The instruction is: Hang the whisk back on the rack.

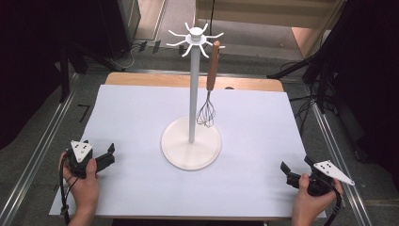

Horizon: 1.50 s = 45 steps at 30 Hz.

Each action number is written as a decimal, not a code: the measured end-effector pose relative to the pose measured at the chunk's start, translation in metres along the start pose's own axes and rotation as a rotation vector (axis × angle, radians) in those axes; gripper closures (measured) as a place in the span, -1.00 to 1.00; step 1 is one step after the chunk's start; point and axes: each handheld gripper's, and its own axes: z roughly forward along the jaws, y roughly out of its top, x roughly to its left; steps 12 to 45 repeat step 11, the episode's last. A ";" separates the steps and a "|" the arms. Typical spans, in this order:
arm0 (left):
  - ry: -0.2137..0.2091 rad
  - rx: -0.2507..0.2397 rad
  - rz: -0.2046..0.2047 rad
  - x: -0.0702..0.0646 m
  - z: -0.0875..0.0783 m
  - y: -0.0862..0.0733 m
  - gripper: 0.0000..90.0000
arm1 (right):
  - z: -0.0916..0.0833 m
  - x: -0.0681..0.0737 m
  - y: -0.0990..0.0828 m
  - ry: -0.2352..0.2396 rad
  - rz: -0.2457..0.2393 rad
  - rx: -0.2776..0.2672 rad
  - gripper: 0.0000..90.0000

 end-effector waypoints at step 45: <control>-0.003 -0.003 -0.010 0.001 0.000 0.000 -0.70 | -0.002 -0.001 -0.002 0.004 0.008 -0.025 -1.00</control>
